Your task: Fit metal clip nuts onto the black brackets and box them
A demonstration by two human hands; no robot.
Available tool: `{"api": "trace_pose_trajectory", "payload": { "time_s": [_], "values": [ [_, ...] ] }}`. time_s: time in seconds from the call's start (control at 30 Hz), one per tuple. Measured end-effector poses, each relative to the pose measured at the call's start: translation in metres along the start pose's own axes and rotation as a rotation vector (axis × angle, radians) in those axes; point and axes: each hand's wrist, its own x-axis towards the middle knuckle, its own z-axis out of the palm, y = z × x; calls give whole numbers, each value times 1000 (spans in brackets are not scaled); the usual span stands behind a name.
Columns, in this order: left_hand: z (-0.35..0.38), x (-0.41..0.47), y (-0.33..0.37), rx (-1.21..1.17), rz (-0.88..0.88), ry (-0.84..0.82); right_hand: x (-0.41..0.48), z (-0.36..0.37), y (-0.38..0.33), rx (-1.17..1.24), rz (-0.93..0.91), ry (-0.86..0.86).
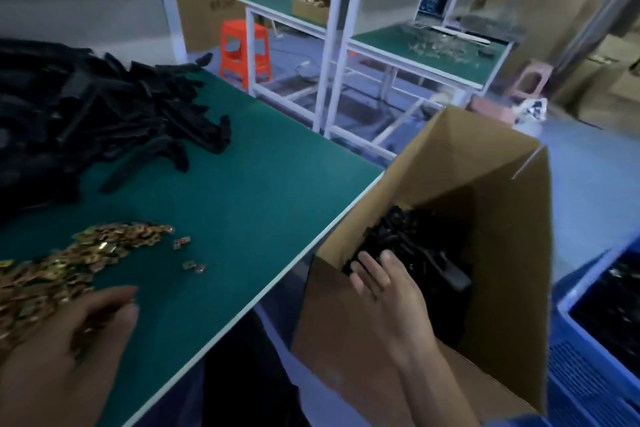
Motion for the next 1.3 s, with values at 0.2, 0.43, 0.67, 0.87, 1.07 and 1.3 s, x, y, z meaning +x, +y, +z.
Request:
{"api": "trace_pose_trajectory", "payload": {
  "time_s": [0.2,0.43,0.67,0.87,1.07,1.3],
  "values": [
    [-18,-18,17,-68,19,143,5,75,37,-452,-94,-320],
    [-48,-22,1,-51,-38,200,41,257,104,-1059,-273,-823],
    [-51,-34,-19,67,-58,214,98,366,166,-1844,-397,-952],
    [-8,2,-6,248,176,38,95,344,162,-1808,-661,-882],
    [62,44,20,474,302,-43,83,278,108,-1662,-671,-921],
    [57,50,7,395,231,6,46,204,76,-1158,-327,-789]
  ]
}}
